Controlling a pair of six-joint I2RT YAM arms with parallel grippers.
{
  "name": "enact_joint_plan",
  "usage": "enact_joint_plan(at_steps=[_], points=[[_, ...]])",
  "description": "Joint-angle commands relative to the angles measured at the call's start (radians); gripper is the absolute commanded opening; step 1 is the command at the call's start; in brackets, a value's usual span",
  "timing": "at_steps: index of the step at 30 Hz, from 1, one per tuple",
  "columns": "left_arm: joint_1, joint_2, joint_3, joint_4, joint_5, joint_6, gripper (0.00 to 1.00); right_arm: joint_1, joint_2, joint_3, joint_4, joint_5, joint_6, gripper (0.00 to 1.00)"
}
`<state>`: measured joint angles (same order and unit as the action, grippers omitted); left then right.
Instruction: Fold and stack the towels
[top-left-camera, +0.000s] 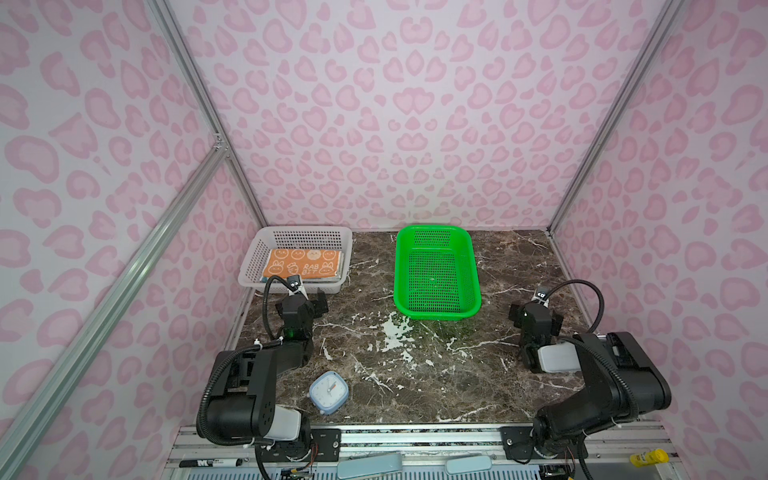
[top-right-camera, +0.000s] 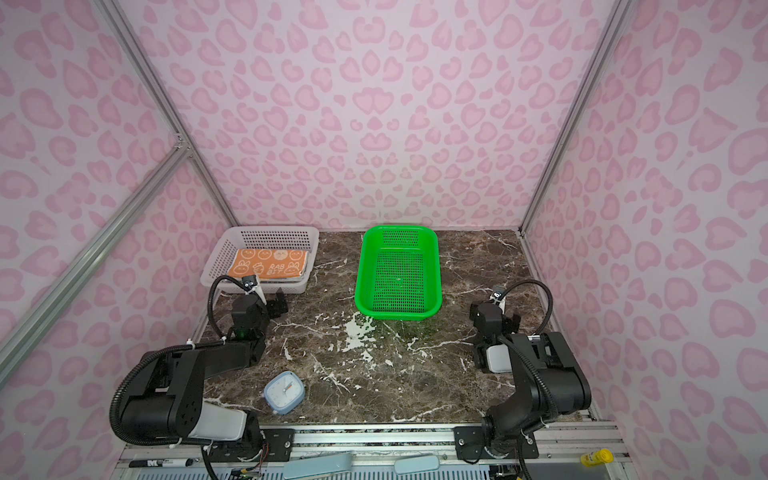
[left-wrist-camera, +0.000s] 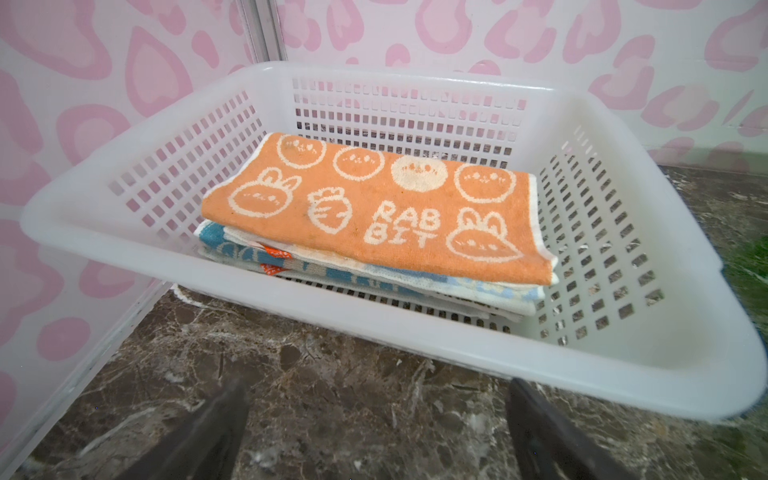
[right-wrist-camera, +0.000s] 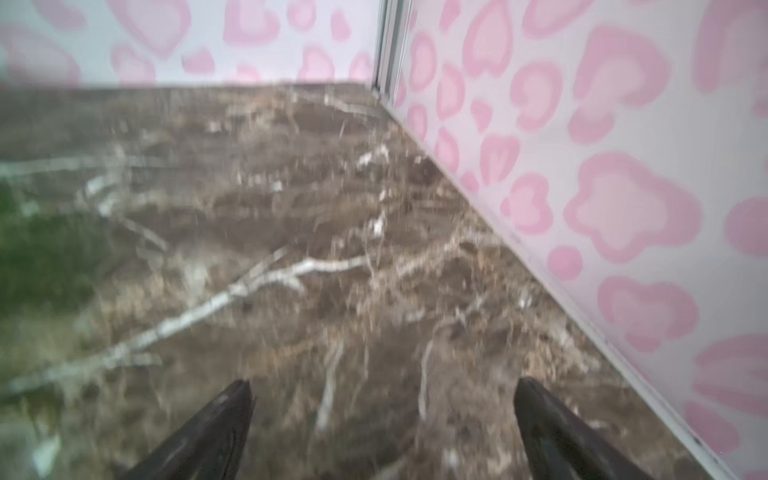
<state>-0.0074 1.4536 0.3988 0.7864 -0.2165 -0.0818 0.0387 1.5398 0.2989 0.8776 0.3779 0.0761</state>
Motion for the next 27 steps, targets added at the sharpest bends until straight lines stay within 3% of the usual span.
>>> enact_joint_plan(at_steps=[1,4,6,10,13,27], points=[[0.001,0.001,0.002,0.059,0.002,0.007,0.97,0.012,0.042,-0.001,0.249,-0.051,-0.024,1.0],[-0.004,0.0,-0.007,0.073,-0.001,0.013,0.97,0.018,-0.007,0.035,0.091,-0.04,-0.009,1.0],[-0.008,-0.003,-0.011,0.076,-0.004,0.014,0.97,0.035,0.035,0.007,0.222,-0.012,-0.037,1.0],[-0.008,-0.004,-0.01,0.077,-0.006,0.014,0.97,0.041,-0.005,0.04,0.088,-0.002,-0.022,1.0],[-0.008,-0.004,-0.011,0.077,-0.006,0.014,0.97,0.041,0.011,0.026,0.146,0.002,-0.026,1.0],[-0.009,0.007,0.006,0.056,-0.006,0.016,0.97,0.034,0.0,0.04,0.101,-0.012,-0.019,1.0]])
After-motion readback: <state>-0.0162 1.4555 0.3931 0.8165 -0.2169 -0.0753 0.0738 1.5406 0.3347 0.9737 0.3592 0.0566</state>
